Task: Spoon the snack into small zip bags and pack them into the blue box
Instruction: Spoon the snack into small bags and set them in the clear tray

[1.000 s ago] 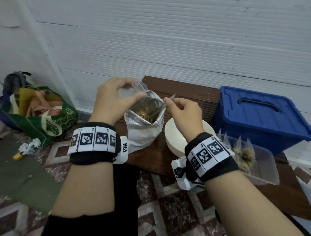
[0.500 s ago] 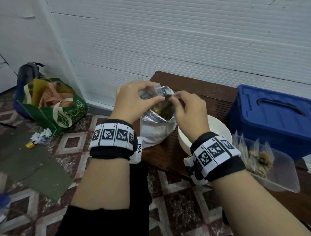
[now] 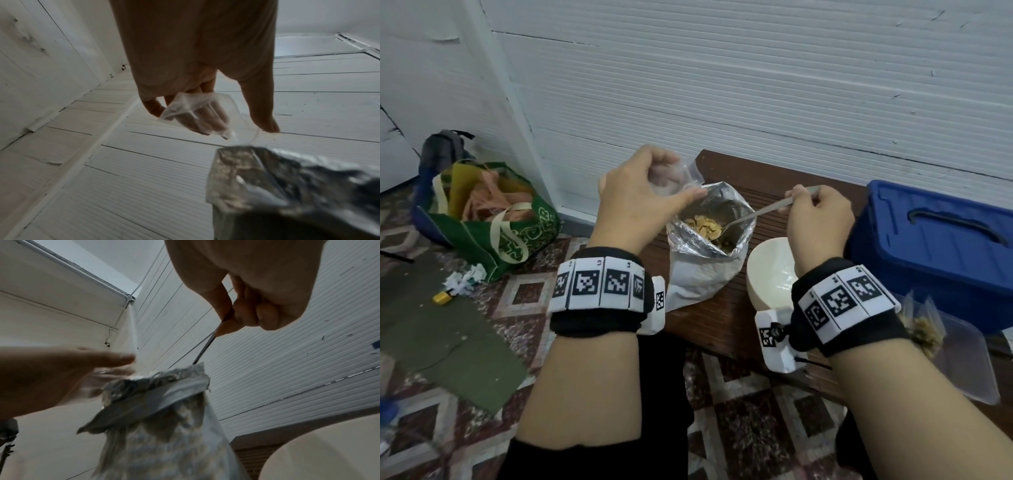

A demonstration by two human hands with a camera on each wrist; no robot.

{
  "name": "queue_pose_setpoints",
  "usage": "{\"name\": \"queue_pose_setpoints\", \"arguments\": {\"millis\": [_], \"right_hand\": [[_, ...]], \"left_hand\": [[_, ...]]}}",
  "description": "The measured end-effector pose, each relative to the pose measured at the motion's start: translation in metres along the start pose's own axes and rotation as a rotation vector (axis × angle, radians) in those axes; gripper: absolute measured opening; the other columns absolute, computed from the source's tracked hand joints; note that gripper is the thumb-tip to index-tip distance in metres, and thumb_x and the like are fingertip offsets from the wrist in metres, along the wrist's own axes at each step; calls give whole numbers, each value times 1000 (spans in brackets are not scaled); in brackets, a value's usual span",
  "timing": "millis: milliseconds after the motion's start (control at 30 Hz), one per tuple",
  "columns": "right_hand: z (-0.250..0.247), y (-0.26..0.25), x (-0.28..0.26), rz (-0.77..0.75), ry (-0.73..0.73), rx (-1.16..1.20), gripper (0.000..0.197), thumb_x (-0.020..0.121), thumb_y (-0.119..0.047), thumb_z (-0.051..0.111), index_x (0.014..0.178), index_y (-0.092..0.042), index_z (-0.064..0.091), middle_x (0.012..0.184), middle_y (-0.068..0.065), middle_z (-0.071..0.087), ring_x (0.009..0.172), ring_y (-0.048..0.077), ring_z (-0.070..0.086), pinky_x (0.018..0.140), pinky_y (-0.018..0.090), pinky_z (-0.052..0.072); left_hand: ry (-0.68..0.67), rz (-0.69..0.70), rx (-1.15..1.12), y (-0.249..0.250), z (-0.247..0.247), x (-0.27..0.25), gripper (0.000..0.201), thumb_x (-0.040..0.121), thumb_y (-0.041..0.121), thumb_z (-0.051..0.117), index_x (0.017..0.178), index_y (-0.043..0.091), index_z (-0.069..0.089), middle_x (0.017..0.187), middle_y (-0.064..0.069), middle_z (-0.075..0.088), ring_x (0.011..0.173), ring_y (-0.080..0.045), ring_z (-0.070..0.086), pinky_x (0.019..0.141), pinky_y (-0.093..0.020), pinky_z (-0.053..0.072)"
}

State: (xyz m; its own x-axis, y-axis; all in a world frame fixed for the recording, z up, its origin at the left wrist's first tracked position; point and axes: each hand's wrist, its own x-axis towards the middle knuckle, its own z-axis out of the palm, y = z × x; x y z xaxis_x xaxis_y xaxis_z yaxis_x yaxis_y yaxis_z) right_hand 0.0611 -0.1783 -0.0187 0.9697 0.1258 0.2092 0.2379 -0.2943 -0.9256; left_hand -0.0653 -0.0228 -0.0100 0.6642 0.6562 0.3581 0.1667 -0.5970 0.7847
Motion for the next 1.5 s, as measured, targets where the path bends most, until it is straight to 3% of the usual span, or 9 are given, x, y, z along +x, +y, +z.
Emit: {"name": "queue_pose_setpoints", "arguments": {"millis": [100, 267, 367, 467, 567, 667, 1167, 1367, 1500], "right_hand": [[-8, -6, 9, 19, 39, 30, 19, 97, -19, 49, 86, -14, 64, 79, -5, 61, 64, -1, 49, 54, 10, 37], [-20, -19, 22, 25, 79, 76, 22, 95, -18, 49, 76, -16, 60, 70, -8, 60, 63, 0, 50, 65, 21, 41], [-25, -27, 29, 7, 94, 96, 19, 95, -17, 49, 84, -11, 63, 63, -11, 53, 61, 1, 48, 65, 21, 40], [-24, -31, 31, -15, 48, 87, 19, 94, -17, 49, 87, -10, 66, 66, -7, 59, 59, 1, 49, 55, 16, 40], [-18, -32, 32, -27, -2, 66, 20, 95, -17, 48, 87, -12, 66, 70, -5, 63, 62, 0, 50, 56, 11, 40], [-12, -34, 32, -32, -31, 30, 20, 95, -17, 48, 85, -12, 65, 64, -9, 59, 61, 0, 50, 59, 17, 40], [2, -36, 35, -11, -106, 55, 23, 96, -18, 49, 88, -10, 69, 65, -7, 62, 66, 0, 53, 59, 16, 38], [6, -38, 28, -56, -141, 125, 23, 97, -19, 51, 83, -11, 68, 65, -12, 63, 63, -8, 57, 60, 9, 39], [1, -44, 19, -274, -182, 235, 21, 97, -20, 52, 80, -23, 64, 74, -6, 65, 81, 14, 63, 78, 24, 48]], "left_hand": [[-53, -5, 40, -5, -7, 1, 48, 54, 72, 71, 90, 47, 54, 92, 22, 65, 96, 3, 58, 103, -45, 42], [-187, -19, 188, -3, -7, 5, 49, 50, 72, 71, 92, 49, 59, 99, 28, 61, 108, -2, 52, 109, -40, 25], [-210, -25, 277, 2, -4, 5, 51, 61, 58, 78, 106, 43, 62, 105, 25, 58, 109, -3, 40, 89, -30, 13], [-259, -28, 256, 3, 1, 5, 59, 55, 65, 74, 109, 42, 64, 108, 25, 61, 110, -5, 44, 90, -30, 14], [-259, -17, 308, 6, 6, 5, 57, 59, 65, 75, 111, 43, 64, 110, 21, 62, 105, -3, 37, 75, -27, 8], [-263, -9, 324, 6, 8, 7, 58, 60, 63, 76, 113, 43, 64, 113, 18, 62, 106, -5, 36, 80, -28, 11], [-243, 43, 320, 9, 18, 10, 59, 59, 63, 76, 111, 41, 64, 98, 25, 56, 99, 0, 37, 80, -28, 13], [-201, 103, 256, 16, 26, 8, 48, 63, 65, 72, 104, 42, 62, 88, 29, 55, 83, 22, 24, 86, -31, 16], [-157, 40, 140, 19, 25, 7, 42, 65, 68, 68, 96, 42, 59, 90, 28, 59, 93, 9, 46, 86, -26, 13]]}}
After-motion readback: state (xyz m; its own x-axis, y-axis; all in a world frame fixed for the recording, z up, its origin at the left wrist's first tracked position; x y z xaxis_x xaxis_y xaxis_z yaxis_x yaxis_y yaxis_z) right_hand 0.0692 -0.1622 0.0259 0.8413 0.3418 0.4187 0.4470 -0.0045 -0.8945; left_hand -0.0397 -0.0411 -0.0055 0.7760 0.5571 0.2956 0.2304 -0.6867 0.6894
